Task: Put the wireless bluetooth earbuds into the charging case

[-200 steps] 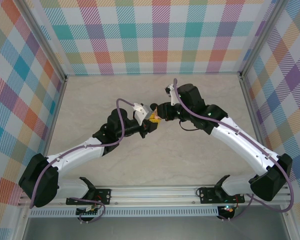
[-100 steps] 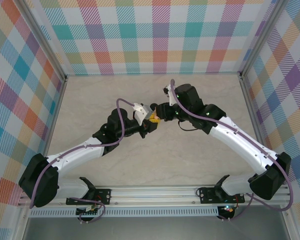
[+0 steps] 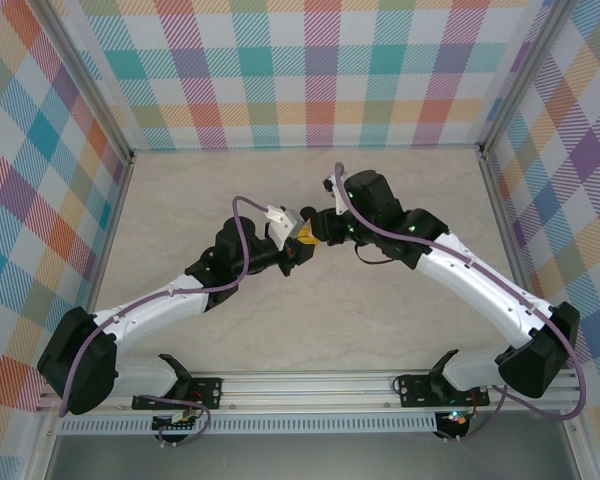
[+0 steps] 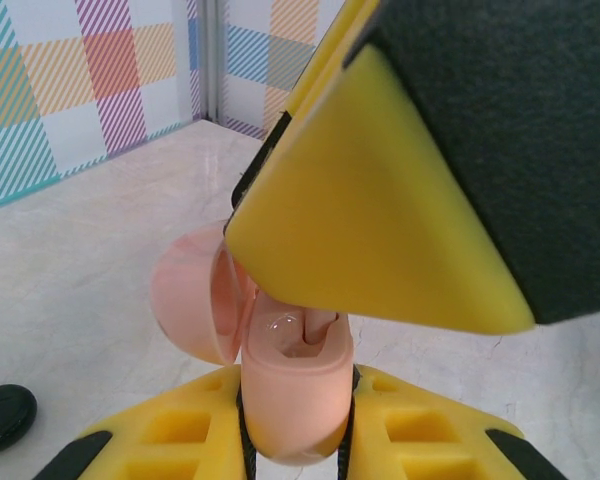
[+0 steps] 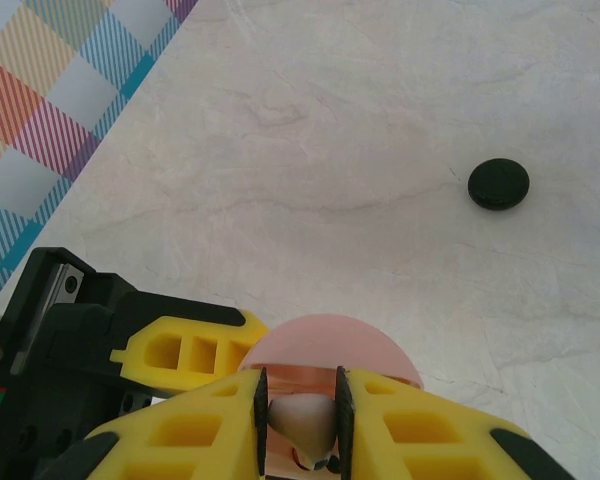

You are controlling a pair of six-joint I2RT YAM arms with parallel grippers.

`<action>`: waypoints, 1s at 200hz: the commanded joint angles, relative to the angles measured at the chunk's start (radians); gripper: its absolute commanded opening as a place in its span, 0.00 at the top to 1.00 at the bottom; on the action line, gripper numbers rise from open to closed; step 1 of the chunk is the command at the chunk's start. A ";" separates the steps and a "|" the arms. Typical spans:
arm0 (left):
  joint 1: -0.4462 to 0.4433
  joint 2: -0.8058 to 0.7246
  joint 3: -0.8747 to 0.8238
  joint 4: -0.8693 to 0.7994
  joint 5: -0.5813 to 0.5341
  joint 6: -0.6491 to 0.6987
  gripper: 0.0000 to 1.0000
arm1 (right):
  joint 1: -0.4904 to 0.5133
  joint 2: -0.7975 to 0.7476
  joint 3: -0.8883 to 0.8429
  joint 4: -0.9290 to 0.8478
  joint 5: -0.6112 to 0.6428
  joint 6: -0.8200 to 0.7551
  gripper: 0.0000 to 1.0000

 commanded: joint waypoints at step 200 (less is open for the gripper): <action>-0.015 -0.022 0.083 0.104 0.184 -0.109 0.75 | -0.289 -0.123 -0.057 -0.012 -0.231 -0.049 0.53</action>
